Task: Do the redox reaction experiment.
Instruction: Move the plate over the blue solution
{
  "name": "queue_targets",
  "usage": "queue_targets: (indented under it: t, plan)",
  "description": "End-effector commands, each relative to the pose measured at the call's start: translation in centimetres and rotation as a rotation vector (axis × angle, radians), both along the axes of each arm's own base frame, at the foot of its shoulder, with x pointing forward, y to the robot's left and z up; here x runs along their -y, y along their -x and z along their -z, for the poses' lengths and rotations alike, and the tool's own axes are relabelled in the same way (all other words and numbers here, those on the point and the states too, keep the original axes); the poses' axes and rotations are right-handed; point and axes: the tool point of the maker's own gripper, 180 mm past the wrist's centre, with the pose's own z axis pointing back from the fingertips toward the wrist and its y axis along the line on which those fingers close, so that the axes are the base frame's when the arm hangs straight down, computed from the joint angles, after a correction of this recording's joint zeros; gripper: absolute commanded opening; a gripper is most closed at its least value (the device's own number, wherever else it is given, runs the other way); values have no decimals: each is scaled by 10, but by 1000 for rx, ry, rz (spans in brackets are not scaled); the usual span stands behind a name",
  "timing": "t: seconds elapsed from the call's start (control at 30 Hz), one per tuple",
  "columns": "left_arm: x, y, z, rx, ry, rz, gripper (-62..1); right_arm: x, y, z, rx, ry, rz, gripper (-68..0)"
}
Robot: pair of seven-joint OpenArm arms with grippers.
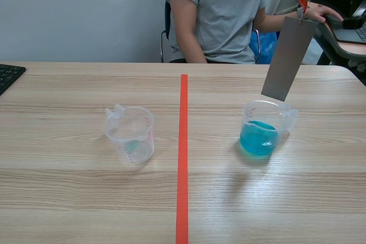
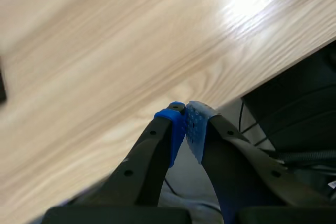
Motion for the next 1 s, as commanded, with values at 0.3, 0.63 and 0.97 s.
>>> queue_targets:
  t: [0.3,0.63,0.97]
  plan:
    - [59,-38,-52,172,131,181,-577,-3,1,-12,36,-3,-18,-664]
    - [130,-61,-102,268,292,375,-577,-3,1,-12,36,-3,-18,-664]
    - [175,-76,-136,314,384,505,-577,-3,1,-13,36,-5,-18,-664]
